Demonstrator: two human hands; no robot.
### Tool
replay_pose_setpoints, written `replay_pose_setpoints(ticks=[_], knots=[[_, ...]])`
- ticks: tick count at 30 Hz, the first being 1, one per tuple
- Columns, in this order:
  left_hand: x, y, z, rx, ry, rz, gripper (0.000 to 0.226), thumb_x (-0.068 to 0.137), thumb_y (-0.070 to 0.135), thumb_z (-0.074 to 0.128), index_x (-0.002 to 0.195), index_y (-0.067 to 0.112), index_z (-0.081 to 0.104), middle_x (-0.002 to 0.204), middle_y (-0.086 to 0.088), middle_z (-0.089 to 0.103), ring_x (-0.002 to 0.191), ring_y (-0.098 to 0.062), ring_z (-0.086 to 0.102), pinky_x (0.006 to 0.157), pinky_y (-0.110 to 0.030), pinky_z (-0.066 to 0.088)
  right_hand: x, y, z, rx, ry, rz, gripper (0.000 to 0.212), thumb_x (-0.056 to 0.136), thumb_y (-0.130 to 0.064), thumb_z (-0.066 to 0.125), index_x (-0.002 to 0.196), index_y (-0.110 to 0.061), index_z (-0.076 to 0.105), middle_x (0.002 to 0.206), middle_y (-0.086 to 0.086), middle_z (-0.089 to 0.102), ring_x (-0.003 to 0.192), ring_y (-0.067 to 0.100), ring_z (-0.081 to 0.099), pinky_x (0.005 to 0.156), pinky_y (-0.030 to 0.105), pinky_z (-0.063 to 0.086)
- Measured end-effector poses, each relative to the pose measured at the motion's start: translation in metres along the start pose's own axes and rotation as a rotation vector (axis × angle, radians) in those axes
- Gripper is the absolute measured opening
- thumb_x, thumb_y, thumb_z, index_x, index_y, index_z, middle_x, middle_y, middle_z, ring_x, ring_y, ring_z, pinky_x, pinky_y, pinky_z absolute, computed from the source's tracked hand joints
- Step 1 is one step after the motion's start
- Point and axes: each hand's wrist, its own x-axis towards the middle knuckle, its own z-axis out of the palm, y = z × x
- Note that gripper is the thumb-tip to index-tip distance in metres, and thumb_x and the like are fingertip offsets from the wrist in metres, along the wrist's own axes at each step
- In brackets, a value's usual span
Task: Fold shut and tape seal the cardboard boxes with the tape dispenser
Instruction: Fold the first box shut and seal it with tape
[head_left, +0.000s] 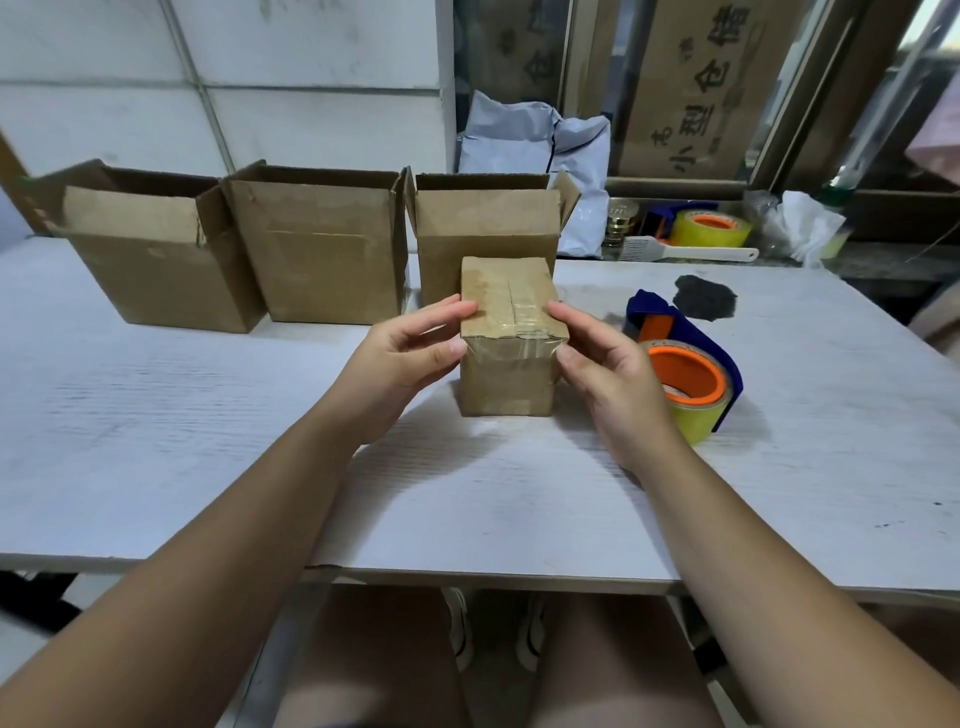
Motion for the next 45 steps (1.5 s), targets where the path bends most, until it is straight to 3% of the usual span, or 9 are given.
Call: replay_pose_setpoints(ticks=[6, 13, 19, 22, 28, 32, 36, 40, 45], knots=[[-0.003, 0.003, 0.004, 0.14, 0.032, 0.081, 0.033, 0.072, 0.018, 0.073, 0.1, 0.036, 0.074, 0.138, 0.001, 0.051, 0.119, -0.013, 0.057, 0.104, -0.036, 0.043, -0.001, 0.0, 0.0, -0.046, 0.033, 0.005, 0.039, 0.091, -0.005, 0.058, 0.11, -0.038, 0.067, 0.137, 0.005, 0.054, 0.128, 0.018, 0.05, 0.104, 0.041, 0.045], [-0.002, 0.001, 0.013, 0.446, 0.118, 0.233, 0.033, 0.084, 0.0, 0.066, 0.099, 0.03, 0.062, 0.132, 0.004, 0.048, 0.117, -0.004, 0.054, 0.085, -0.019, 0.05, -0.001, -0.003, 0.004, -0.077, 0.083, 0.002, 0.033, 0.089, -0.007, 0.062, 0.108, -0.035, 0.067, 0.134, 0.005, 0.057, 0.124, 0.015, 0.053, 0.103, 0.042, 0.045], [-0.001, -0.002, 0.014, 0.527, 0.133, 0.277, 0.033, 0.073, 0.019, 0.073, 0.098, 0.036, 0.058, 0.13, 0.006, 0.046, 0.123, -0.011, 0.05, 0.093, -0.035, 0.053, -0.001, -0.003, 0.007, -0.067, 0.089, -0.015, 0.033, 0.089, -0.003, 0.061, 0.109, -0.029, 0.065, 0.131, 0.006, 0.059, 0.122, 0.013, 0.055, 0.104, 0.042, 0.044], [-0.001, -0.002, 0.017, 0.512, 0.166, 0.276, 0.028, 0.072, 0.025, 0.071, 0.094, 0.035, 0.058, 0.129, 0.003, 0.046, 0.121, -0.009, 0.051, 0.092, -0.036, 0.053, -0.001, -0.003, 0.008, -0.074, 0.098, -0.022, 0.032, 0.089, -0.003, 0.06, 0.109, -0.027, 0.064, 0.127, 0.004, 0.061, 0.119, 0.012, 0.057, 0.102, 0.04, 0.046], [0.001, 0.001, 0.021, 0.501, 0.179, 0.275, 0.024, 0.072, 0.026, 0.074, 0.088, 0.032, 0.056, 0.125, 0.005, 0.046, 0.122, -0.012, 0.049, 0.086, -0.023, 0.052, 0.0, -0.002, 0.01, -0.05, 0.117, -0.047, 0.03, 0.087, -0.002, 0.063, 0.108, -0.023, 0.064, 0.111, -0.007, 0.065, 0.111, 0.008, 0.06, 0.097, 0.034, 0.05], [0.003, 0.0, 0.022, 0.507, 0.185, 0.282, 0.027, 0.08, 0.011, 0.073, 0.087, 0.029, 0.055, 0.123, 0.005, 0.044, 0.123, -0.015, 0.047, 0.076, -0.01, 0.047, 0.0, -0.001, 0.011, -0.032, 0.118, -0.053, 0.03, 0.087, -0.001, 0.063, 0.107, -0.023, 0.064, 0.112, -0.005, 0.065, 0.111, 0.01, 0.059, 0.099, 0.036, 0.049], [0.003, -0.003, 0.022, 0.531, 0.188, 0.315, 0.026, 0.082, 0.012, 0.071, 0.086, 0.032, 0.054, 0.123, 0.005, 0.045, 0.119, -0.007, 0.048, 0.081, -0.014, 0.048, 0.0, 0.001, 0.012, -0.036, 0.118, -0.061, 0.029, 0.087, -0.001, 0.063, 0.106, -0.023, 0.065, 0.114, 0.0, 0.064, 0.114, 0.015, 0.058, 0.099, 0.037, 0.048], [0.004, -0.003, 0.023, 0.502, 0.146, 0.33, 0.023, 0.084, 0.008, 0.067, 0.087, 0.028, 0.055, 0.122, 0.008, 0.05, 0.109, 0.003, 0.052, 0.086, -0.018, 0.049, 0.0, 0.001, 0.014, -0.116, 0.118, -0.108, 0.026, 0.089, -0.001, 0.061, 0.109, -0.019, 0.061, 0.111, -0.003, 0.062, 0.11, 0.01, 0.058, 0.094, 0.026, 0.049], [0.001, 0.001, 0.014, 0.464, 0.002, 0.239, 0.034, 0.084, 0.003, 0.065, 0.103, 0.029, 0.056, 0.14, 0.005, 0.042, 0.125, -0.002, 0.044, 0.095, -0.021, 0.045, -0.003, -0.001, 0.012, -0.159, 0.075, -0.09, 0.04, 0.087, 0.005, 0.059, 0.117, -0.02, 0.058, 0.123, -0.003, 0.059, 0.117, 0.004, 0.054, 0.092, 0.015, 0.046]])
